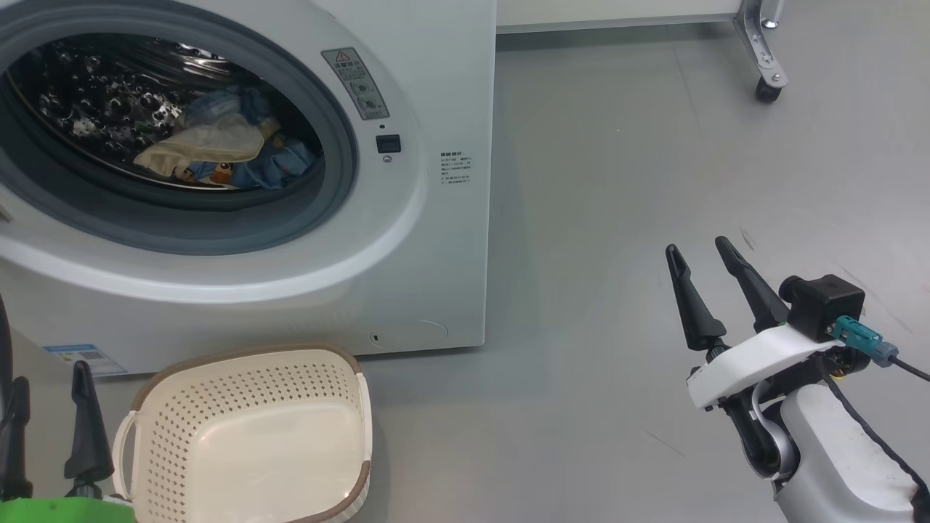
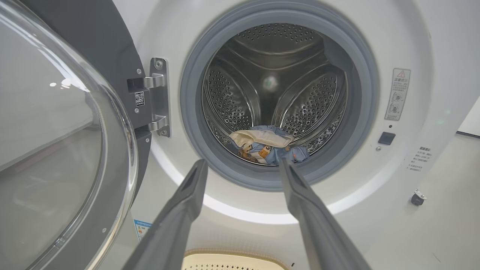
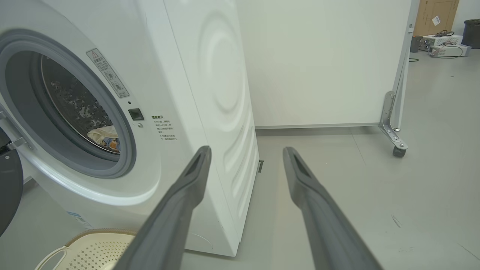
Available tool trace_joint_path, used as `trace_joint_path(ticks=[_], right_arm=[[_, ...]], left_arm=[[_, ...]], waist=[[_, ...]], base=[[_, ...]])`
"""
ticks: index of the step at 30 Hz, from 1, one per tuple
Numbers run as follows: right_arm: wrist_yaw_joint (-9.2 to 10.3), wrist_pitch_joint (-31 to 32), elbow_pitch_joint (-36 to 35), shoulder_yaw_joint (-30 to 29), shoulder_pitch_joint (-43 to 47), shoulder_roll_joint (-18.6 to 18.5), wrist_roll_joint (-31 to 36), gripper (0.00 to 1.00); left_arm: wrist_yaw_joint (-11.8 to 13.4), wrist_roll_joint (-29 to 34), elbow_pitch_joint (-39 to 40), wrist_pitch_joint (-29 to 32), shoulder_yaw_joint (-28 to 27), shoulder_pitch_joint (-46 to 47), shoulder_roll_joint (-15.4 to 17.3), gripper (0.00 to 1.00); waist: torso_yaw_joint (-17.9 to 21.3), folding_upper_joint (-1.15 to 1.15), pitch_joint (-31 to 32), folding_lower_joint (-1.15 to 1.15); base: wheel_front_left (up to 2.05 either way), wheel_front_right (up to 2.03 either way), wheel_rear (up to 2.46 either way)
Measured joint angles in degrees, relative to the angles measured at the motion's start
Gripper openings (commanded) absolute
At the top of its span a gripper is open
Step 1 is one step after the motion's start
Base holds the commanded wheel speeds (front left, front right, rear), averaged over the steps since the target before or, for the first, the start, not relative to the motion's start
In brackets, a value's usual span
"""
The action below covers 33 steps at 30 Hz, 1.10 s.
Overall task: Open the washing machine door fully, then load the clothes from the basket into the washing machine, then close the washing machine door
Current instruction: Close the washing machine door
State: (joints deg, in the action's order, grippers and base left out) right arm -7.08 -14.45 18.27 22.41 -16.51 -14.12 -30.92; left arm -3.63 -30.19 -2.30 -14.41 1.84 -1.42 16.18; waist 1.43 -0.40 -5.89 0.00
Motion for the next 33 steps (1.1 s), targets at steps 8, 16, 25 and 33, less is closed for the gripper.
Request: trace_joint_path(ticks=[8,16,25,33], right_arm=[[0.00,0.0,0.0,0.0,0.0,0.0,0.0,1.00],[0.00,0.0,0.0,0.0,0.0,0.0,0.0,1.00],[0.00,0.0,0.0,0.0,0.0,0.0,0.0,1.00],[0.00,0.0,0.0,0.0,0.0,0.0,0.0,1.00]], left_arm=[[-0.5,0.5,0.0,0.0,-0.4,0.0,-0.4,1.00],[-1.1,0.6,0.0,0.0,-0.7,0.0,-1.2,1.00],[-1.3,1.0,-0.1,0.0,-1.2,-0.1,-1.4,1.00],[-1.7,1.4,-0.2,0.0,-1.4,-0.1,-1.6,1.00]], waist=[[0.0,0.00,-0.1,0.00],[0.0,0.00,-0.2,0.00],[0.0,0.00,-0.3,0.00],[0.0,0.00,-0.3,0.00]], base=[[-1.14,1.14,0.00],[-1.14,1.14,0.00],[-0.79,0.79,0.00],[-0.43,0.43,0.00]])
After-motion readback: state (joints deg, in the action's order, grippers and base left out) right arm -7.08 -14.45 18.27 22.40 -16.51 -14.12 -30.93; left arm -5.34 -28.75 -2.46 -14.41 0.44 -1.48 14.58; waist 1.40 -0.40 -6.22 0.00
